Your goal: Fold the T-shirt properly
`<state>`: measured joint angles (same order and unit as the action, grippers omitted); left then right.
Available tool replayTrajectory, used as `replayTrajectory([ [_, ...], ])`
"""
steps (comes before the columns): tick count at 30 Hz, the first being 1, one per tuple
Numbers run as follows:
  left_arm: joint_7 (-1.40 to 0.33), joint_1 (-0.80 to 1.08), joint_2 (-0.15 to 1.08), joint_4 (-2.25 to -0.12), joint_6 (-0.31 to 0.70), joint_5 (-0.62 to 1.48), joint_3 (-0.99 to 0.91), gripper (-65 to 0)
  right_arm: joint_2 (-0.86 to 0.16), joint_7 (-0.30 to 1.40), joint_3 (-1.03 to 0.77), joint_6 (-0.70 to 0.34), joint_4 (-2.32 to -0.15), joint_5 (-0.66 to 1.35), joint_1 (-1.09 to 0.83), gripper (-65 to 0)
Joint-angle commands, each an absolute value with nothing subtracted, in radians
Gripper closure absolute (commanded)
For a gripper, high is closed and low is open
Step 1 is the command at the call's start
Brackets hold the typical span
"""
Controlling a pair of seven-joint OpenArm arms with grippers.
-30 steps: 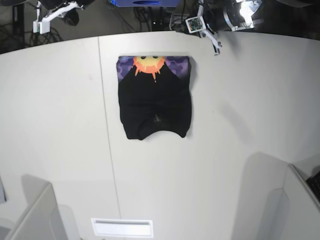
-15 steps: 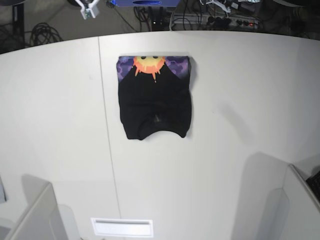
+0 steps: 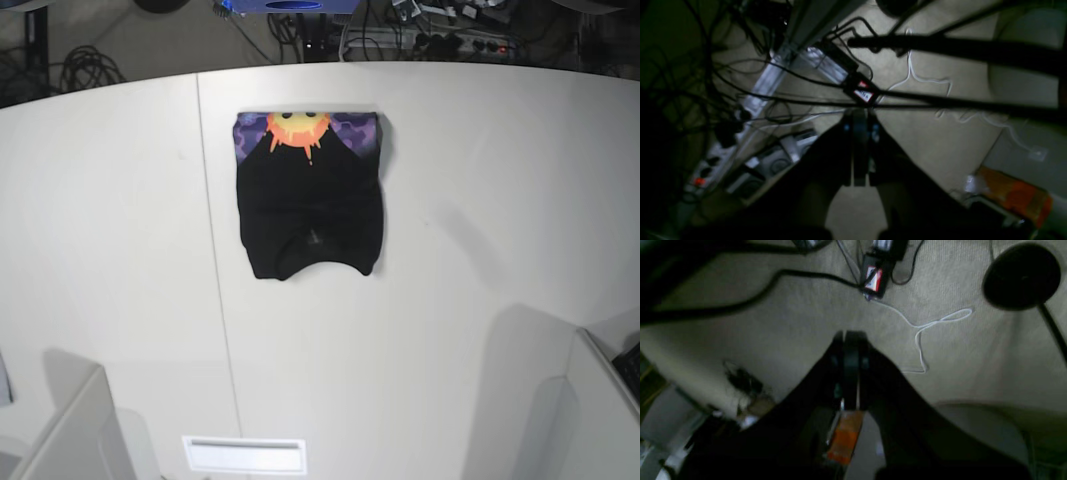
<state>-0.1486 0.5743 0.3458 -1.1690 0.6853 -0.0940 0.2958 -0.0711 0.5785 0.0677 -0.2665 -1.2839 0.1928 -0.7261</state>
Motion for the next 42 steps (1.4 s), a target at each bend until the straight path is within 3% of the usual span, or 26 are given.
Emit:
replayTrajectory([
  [1, -0.142, 0.575, 0.344, -1.142, 0.698, -0.085, 0.294, 0.0, -0.087, 0.559, 0.065, -0.268, -1.262, 0.196, -0.72, 0.0],
  [5, -0.142, 0.503, 0.291, -0.989, 0.698, -0.085, 0.285, 0.0, -0.117, 0.495, 0.067, -0.269, -1.102, 0.196, -0.642, 0.0],
  [9, -0.105, 0.395, 0.22, -0.759, 0.691, -0.085, 0.285, 0.0, -0.134, 0.384, 0.067, -0.271, -0.809, 0.194, -0.509, 0.0],
  [14, 0.16, 0.275, 0.151, -0.378, 0.524, -0.09, 0.295, 0.0, -0.131, 0.134, 0.067, -0.271, -0.412, 0.186, -0.338, 0.0],
  [19, 0.364, 0.165, 0.116, -0.074, 0.475, -0.085, 0.285, 0.0, -0.119, -0.104, 0.067, -0.269, -0.243, 0.186, -0.266, 0.0],
  [28, 0.377, 0.122, 0.125, -0.12, 0.475, -0.09, 0.285, 0.0, -0.027, -0.12, 0.067, -0.266, -0.228, 0.186, -0.229, 0.0],
  [42, 0.386, 0.156, 0.134, -0.122, 0.475, -0.096, 0.297, 0.0, -0.001, -0.12, 0.056, -0.263, -0.225, 0.188, -0.26, 0.0],
])
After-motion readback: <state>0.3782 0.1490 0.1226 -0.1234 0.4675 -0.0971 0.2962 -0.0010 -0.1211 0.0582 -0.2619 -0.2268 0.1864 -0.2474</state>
